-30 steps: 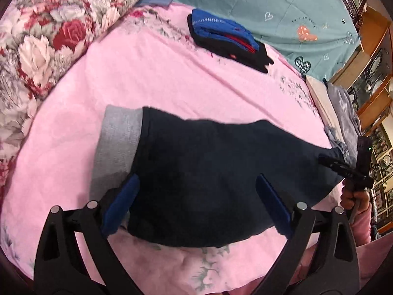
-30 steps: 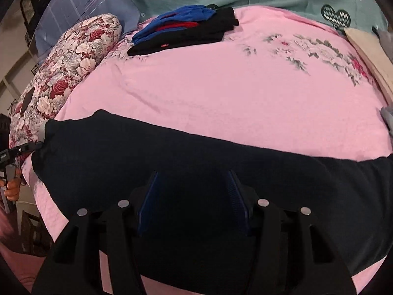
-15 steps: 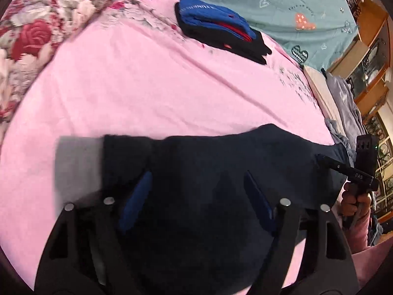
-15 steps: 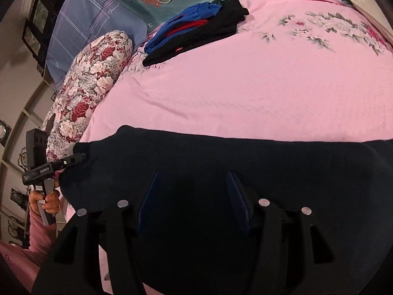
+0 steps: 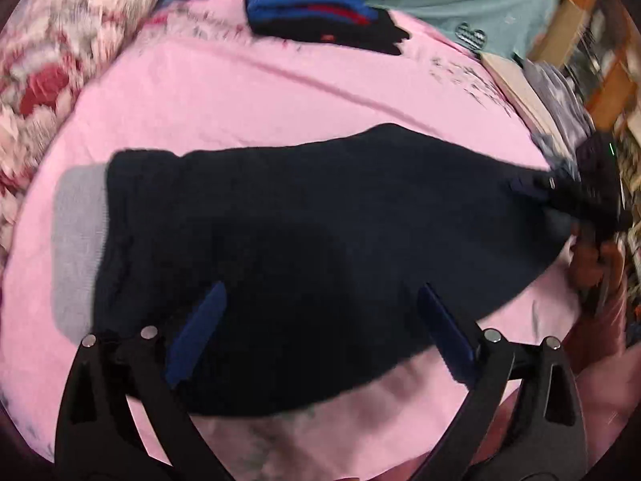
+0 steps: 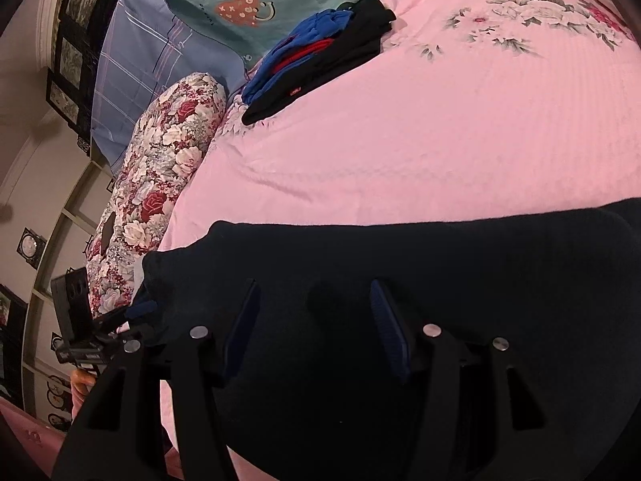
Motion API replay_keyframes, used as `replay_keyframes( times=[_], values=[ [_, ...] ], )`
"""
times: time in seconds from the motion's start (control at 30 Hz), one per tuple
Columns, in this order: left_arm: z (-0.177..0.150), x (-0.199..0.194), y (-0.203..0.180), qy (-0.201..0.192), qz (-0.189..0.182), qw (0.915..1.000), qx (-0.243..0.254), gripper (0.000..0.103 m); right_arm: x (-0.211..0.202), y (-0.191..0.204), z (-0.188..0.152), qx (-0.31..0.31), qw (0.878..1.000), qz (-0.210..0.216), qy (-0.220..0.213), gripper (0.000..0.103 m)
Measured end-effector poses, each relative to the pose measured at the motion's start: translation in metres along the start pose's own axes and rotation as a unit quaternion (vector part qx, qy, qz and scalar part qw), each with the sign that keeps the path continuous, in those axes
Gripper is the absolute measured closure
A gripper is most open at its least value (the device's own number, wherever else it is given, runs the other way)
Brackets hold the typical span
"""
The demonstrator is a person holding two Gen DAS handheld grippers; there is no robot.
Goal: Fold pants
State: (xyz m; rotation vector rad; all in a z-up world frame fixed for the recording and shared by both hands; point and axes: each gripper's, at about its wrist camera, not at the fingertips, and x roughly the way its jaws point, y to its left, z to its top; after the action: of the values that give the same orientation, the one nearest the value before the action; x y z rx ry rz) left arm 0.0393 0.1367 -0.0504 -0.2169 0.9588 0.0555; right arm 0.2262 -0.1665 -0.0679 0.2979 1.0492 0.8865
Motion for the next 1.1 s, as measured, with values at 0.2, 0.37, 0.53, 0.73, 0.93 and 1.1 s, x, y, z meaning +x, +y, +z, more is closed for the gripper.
replay_keyframes(
  times=[0.2, 0.37, 0.53, 0.73, 0.93, 1.1],
  values=[
    [0.006, -0.032, -0.018, -0.001, 0.066, 0.997, 0.04, 0.005, 0.0, 0.001, 0.0, -0.002, 1.0, 0.012, 0.001, 0.038],
    [0.064, -0.01, -0.048, -0.054, -0.066, 0.9963, 0.008, 0.005, -0.001, 0.002, -0.001, -0.002, 1.0, 0.015, -0.002, 0.038],
    [0.102, 0.059, -0.084, -0.008, -0.154, 0.9879, -0.009, 0.005, -0.004, 0.002, -0.002, -0.002, 1.0, 0.016, -0.01, 0.038],
    [0.089, 0.089, -0.086, 0.018, -0.15, 0.9879, -0.037, 0.005, -0.02, -0.005, -0.001, 0.025, 0.998, 0.02, -0.057, 0.037],
    [0.087, 0.093, -0.091, 0.004, -0.131, 0.9911, -0.023, 0.005, -0.052, -0.056, 0.019, 0.061, 0.995, -0.049, -0.062, 0.037],
    [0.085, 0.092, -0.09, -0.004, -0.133, 0.9909, -0.021, 0.005, -0.147, -0.143, 0.027, 0.138, 0.962, -0.171, -0.165, 0.042]
  ],
)
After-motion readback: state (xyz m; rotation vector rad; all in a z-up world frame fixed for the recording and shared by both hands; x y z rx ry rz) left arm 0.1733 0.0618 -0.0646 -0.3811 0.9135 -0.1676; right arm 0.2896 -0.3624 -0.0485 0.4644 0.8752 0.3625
